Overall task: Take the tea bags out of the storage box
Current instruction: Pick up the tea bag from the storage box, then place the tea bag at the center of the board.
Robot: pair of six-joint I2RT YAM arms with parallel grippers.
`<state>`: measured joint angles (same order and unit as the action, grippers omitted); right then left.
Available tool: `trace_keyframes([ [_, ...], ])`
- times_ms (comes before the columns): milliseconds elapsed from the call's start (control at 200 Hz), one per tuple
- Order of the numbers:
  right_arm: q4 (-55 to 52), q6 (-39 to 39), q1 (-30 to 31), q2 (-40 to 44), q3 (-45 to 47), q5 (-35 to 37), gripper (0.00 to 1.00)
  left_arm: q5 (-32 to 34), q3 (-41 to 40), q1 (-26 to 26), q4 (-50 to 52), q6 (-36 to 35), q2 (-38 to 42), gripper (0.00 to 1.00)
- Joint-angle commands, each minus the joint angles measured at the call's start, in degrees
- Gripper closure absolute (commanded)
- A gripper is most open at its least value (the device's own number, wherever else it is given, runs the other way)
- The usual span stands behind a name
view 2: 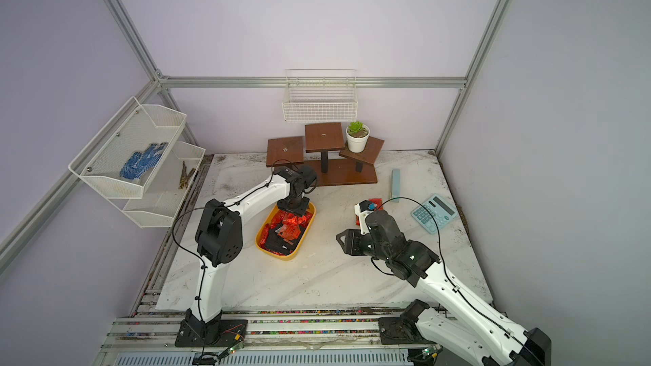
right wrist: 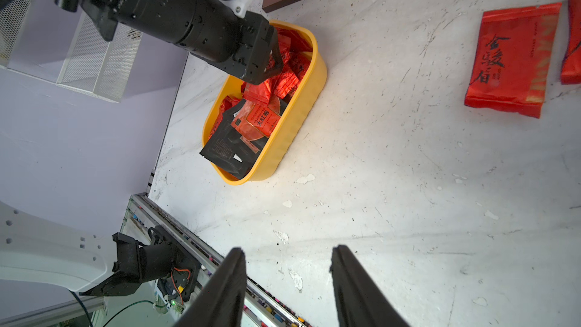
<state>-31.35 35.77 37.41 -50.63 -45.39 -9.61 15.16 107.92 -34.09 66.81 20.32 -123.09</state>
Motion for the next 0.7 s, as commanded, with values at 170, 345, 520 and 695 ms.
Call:
trace_keyframes([
  [170, -2.79, -2.33, 0.37, 2.09, -0.90, 3.08, 0.50, -6.19, 7.91, -3.79, 1.43, 6.12, 6.57, 0.47],
  [345, -6.47, -3.18, 0.21, 5.13, -1.96, 5.76, 0.49, -9.83, 14.23, -6.54, 0.38, 10.55, 2.29, 0.45],
  [520, -11.31, -3.25, 0.29, 10.15, -2.69, 8.26, 0.48, -13.17, 20.60, -8.23, -2.57, 14.22, -5.61, 0.45],
  [695, -16.10, -1.99, 0.28, 15.77, -2.36, 8.94, 0.47, -14.70, 25.66, -8.63, -5.30, 17.37, -13.81, 0.46],
])
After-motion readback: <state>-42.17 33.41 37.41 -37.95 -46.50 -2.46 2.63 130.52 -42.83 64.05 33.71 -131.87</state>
